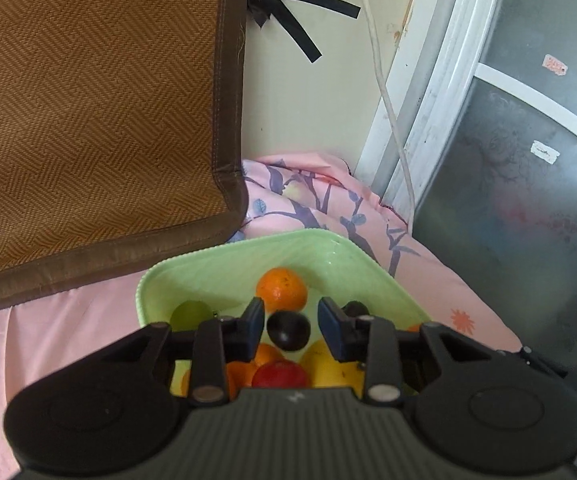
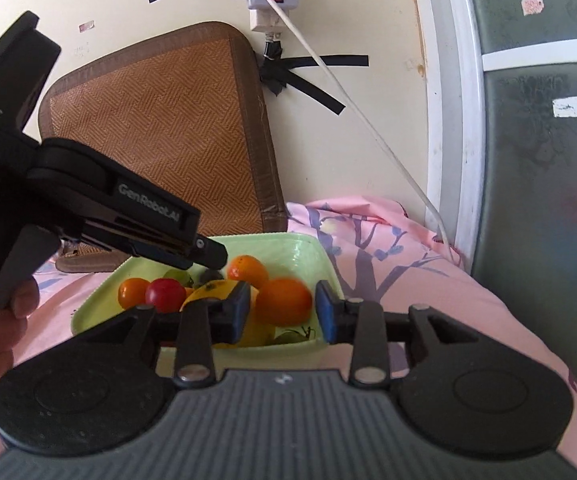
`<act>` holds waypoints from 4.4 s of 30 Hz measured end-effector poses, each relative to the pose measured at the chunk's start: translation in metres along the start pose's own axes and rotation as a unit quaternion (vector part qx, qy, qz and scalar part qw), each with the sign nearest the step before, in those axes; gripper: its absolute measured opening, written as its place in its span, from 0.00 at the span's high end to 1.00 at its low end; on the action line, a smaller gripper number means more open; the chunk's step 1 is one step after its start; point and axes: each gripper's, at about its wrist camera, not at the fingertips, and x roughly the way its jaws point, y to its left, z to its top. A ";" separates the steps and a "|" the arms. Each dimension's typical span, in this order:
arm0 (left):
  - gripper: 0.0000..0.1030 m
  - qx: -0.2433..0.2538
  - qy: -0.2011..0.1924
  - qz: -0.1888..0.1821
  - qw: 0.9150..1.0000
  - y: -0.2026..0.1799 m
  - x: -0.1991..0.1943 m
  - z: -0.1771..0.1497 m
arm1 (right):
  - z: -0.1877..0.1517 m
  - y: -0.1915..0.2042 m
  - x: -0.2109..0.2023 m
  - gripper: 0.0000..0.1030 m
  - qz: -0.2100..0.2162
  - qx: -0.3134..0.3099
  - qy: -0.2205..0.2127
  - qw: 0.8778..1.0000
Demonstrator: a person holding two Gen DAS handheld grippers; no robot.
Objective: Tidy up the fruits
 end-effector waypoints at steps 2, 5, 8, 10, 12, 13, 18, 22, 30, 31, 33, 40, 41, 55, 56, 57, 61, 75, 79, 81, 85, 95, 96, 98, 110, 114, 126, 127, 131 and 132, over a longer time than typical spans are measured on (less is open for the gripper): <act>0.62 -0.005 -0.002 0.005 1.000 0.000 0.000 -0.002 | 0.000 0.000 -0.003 0.49 0.002 -0.001 -0.008 1.000; 0.62 -0.021 -0.016 0.010 1.000 0.005 -0.015 -0.005 | 0.000 0.001 -0.014 0.49 -0.005 -0.002 -0.035 0.999; 0.62 -0.027 -0.044 0.023 0.998 0.010 -0.050 -0.013 | -0.001 0.001 -0.029 0.49 0.000 0.015 -0.051 0.999; 0.61 -0.008 -0.061 0.057 0.996 0.006 -0.078 -0.026 | -0.001 0.005 -0.040 0.49 0.007 0.030 -0.053 0.998; 0.49 0.010 -0.073 0.099 0.992 0.000 -0.102 -0.041 | -0.006 0.012 -0.054 0.49 0.012 0.041 -0.052 0.998; 0.47 0.014 -0.077 0.112 0.991 -0.002 -0.113 -0.051 | -0.009 0.016 -0.061 0.49 0.015 0.047 -0.050 0.998; 0.44 -0.001 -0.076 0.143 0.987 -0.001 -0.151 -0.097 | -0.031 0.035 -0.092 0.49 0.039 0.093 -0.013 0.995; 0.41 -0.021 -0.064 0.160 0.985 0.005 -0.165 -0.129 | -0.039 0.051 -0.110 0.48 0.051 0.099 0.012 0.994; 0.09 -0.029 -0.066 0.208 0.975 0.015 -0.185 -0.174 | -0.049 0.073 -0.133 0.46 0.052 0.113 0.036 0.992; 0.09 -0.028 -0.067 0.213 0.974 0.016 -0.190 -0.180 | -0.050 0.075 -0.133 0.46 0.051 0.114 0.039 0.991; 0.03 -0.034 -0.066 0.219 0.973 0.019 -0.193 -0.182 | -0.052 0.078 -0.132 0.45 0.051 0.118 0.050 0.990; 0.00 -0.050 -0.071 0.236 0.968 0.030 -0.205 -0.191 | -0.050 0.087 -0.132 0.42 0.051 0.124 0.059 0.989; 0.00 -0.048 -0.073 0.237 0.968 0.029 -0.206 -0.192 | -0.049 0.088 -0.133 0.42 0.051 0.124 0.058 0.989; 0.00 0.010 -0.084 0.247 0.965 0.005 -0.208 -0.190 | -0.050 0.082 -0.132 0.33 0.036 0.144 0.056 0.987; 0.00 0.015 -0.081 0.248 0.965 0.003 -0.207 -0.190 | -0.050 0.081 -0.131 0.33 0.035 0.146 0.057 0.987; 0.00 0.022 -0.081 0.251 0.964 0.000 -0.206 -0.191 | -0.051 0.081 -0.130 0.33 0.034 0.147 0.057 0.987; 0.00 0.039 -0.081 0.267 0.959 -0.007 -0.203 -0.192 | -0.052 0.079 -0.128 0.29 0.034 0.152 0.057 0.986; 0.00 0.035 -0.065 0.260 0.963 -0.009 -0.197 -0.191 | -0.056 0.071 -0.127 0.29 0.030 0.166 0.059 0.984; 0.00 0.041 -0.065 0.258 0.963 -0.011 -0.197 -0.190 | -0.056 0.069 -0.127 0.29 0.030 0.168 0.060 0.983; 0.00 0.043 -0.064 0.254 0.964 -0.013 -0.197 -0.190 | -0.057 0.068 -0.127 0.29 0.029 0.170 0.060 0.983; 0.00 0.038 -0.053 0.247 0.967 -0.015 -0.198 -0.191 | -0.057 0.067 -0.128 0.28 0.028 0.172 0.059 0.983; 0.00 0.032 -0.037 0.261 0.964 -0.015 -0.194 -0.193 | -0.058 0.064 -0.128 0.28 0.029 0.175 0.058 0.982; 0.00 0.032 -0.036 0.264 0.963 -0.014 -0.193 -0.193 | -0.058 0.064 -0.128 0.28 0.029 0.175 0.058 0.982; 0.00 0.032 -0.033 0.266 0.963 -0.015 -0.193 -0.193 | -0.058 0.063 -0.128 0.28 0.029 0.175 0.058 0.982; 0.00 0.041 -0.028 0.276 0.960 -0.018 -0.191 -0.194 | -0.058 0.063 -0.128 0.27 0.029 0.175 0.058 0.982; 0.00 0.040 -0.027 0.277 0.960 -0.018 -0.191 -0.194 | -0.058 0.064 -0.128 0.27 0.029 0.175 0.058 0.982; 0.00 0.042 -0.027 0.285 0.957 -0.017 -0.190 -0.193 | -0.057 0.061 -0.129 0.27 0.029 0.179 0.057 0.982; 0.00 0.042 -0.027 0.286 0.957 -0.017 -0.190 -0.193 | -0.057 0.060 -0.129 0.27 0.029 0.179 0.057 0.982; 0.00 0.044 -0.027 0.290 0.956 -0.017 -0.190 -0.193 | -0.057 0.059 -0.129 0.27 0.029 0.181 0.057 0.981; 0.00 0.044 -0.026 0.291 0.955 -0.017 -0.190 -0.193 | -0.057 0.059 -0.129 0.27 0.029 0.181 0.057 0.982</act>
